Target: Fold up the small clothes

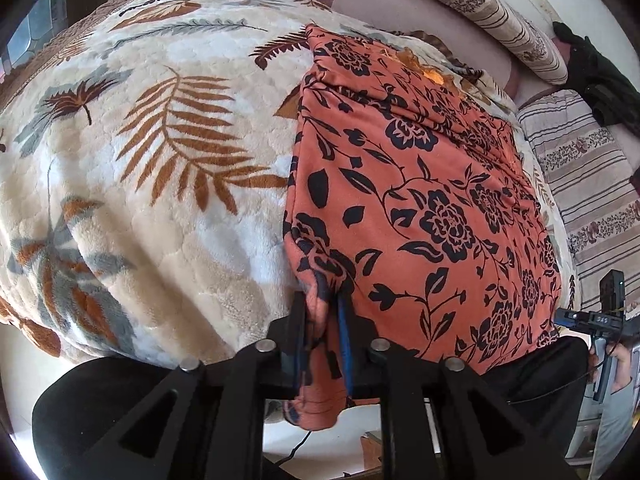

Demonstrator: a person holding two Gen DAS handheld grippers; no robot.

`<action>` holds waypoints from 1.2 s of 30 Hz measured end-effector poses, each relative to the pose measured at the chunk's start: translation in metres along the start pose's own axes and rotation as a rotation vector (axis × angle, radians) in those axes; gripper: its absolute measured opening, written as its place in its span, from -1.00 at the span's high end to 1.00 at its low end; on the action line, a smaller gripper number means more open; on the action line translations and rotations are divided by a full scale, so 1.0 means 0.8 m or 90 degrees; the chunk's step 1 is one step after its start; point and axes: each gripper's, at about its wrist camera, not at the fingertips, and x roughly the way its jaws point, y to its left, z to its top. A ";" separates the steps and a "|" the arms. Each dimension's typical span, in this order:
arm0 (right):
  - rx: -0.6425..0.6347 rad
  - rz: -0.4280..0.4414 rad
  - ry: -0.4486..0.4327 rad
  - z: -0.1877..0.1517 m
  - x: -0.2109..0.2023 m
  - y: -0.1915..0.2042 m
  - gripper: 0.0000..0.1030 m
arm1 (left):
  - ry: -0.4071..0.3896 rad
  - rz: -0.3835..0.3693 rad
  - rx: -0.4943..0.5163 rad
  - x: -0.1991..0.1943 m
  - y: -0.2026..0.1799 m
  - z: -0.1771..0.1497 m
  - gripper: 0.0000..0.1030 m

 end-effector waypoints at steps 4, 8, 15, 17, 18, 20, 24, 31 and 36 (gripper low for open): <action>-0.043 -0.029 0.013 0.003 0.008 0.015 0.40 | 0.009 0.000 0.019 0.007 -0.006 0.004 0.77; -0.020 -0.008 -0.031 0.005 -0.013 0.008 0.87 | -0.046 -0.034 0.010 -0.025 -0.006 0.017 0.90; 0.009 -0.046 -0.033 0.014 -0.010 -0.004 0.82 | 0.017 0.023 0.034 0.012 -0.008 0.017 0.89; 0.011 -0.063 -0.017 0.014 -0.004 -0.008 0.79 | 0.032 0.020 0.030 0.022 -0.006 0.012 0.86; 0.013 -0.060 -0.010 0.012 -0.004 -0.009 0.69 | 0.033 0.018 0.024 0.022 -0.005 0.012 0.81; 0.000 -0.065 -0.006 0.011 -0.006 -0.003 0.28 | 0.031 0.018 0.008 0.020 -0.001 0.014 0.11; -0.042 -0.096 -0.030 0.005 -0.020 0.017 -0.89 | 0.007 0.004 -0.003 0.011 0.001 0.012 -0.27; -0.011 -0.096 0.012 -0.017 0.003 0.005 -0.82 | 0.025 -0.013 0.023 0.010 -0.015 -0.023 -0.27; -0.014 -0.092 -0.006 -0.028 0.001 0.008 -0.65 | 0.016 -0.004 0.061 0.006 -0.029 -0.052 -0.27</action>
